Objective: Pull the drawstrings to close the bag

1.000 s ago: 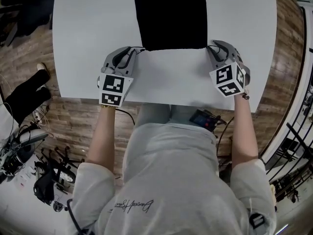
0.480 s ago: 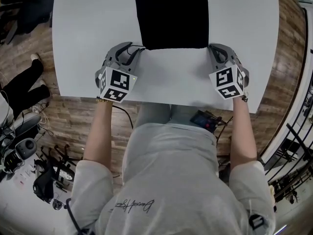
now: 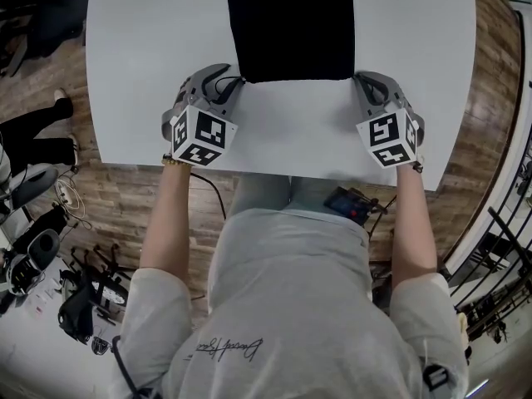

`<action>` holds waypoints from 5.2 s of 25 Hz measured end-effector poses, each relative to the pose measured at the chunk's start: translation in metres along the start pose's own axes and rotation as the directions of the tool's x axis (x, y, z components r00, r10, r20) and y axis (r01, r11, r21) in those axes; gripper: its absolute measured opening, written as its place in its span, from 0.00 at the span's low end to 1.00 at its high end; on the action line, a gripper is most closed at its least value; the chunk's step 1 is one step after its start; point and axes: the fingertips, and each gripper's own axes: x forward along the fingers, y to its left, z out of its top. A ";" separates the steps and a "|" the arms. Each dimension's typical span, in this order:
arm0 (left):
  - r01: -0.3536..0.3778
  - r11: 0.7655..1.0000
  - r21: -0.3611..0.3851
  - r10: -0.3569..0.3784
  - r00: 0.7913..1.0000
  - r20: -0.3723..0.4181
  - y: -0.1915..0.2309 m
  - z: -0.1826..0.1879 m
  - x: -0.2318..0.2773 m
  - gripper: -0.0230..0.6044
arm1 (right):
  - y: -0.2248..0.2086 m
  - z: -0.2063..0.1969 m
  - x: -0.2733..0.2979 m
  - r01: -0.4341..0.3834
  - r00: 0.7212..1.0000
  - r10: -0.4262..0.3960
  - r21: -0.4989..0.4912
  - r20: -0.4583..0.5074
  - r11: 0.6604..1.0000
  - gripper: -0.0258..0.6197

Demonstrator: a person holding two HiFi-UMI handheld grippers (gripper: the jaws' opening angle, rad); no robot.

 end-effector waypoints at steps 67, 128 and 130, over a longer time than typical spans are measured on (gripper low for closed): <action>-0.249 0.892 -0.378 0.352 0.907 0.233 0.033 0.094 -0.137 0.05 | -0.054 0.069 -0.146 0.237 0.927 -0.302 0.275 0.225 0.932 0.08; -0.478 0.719 -0.504 0.610 0.781 0.130 0.106 0.055 -0.230 0.05 | -0.130 0.025 -0.217 0.433 0.833 -0.543 0.488 0.105 0.758 0.08; -0.496 0.704 -0.508 0.629 0.768 0.122 0.109 0.055 -0.233 0.05 | -0.134 0.021 -0.220 0.438 0.830 -0.550 0.498 0.096 0.748 0.08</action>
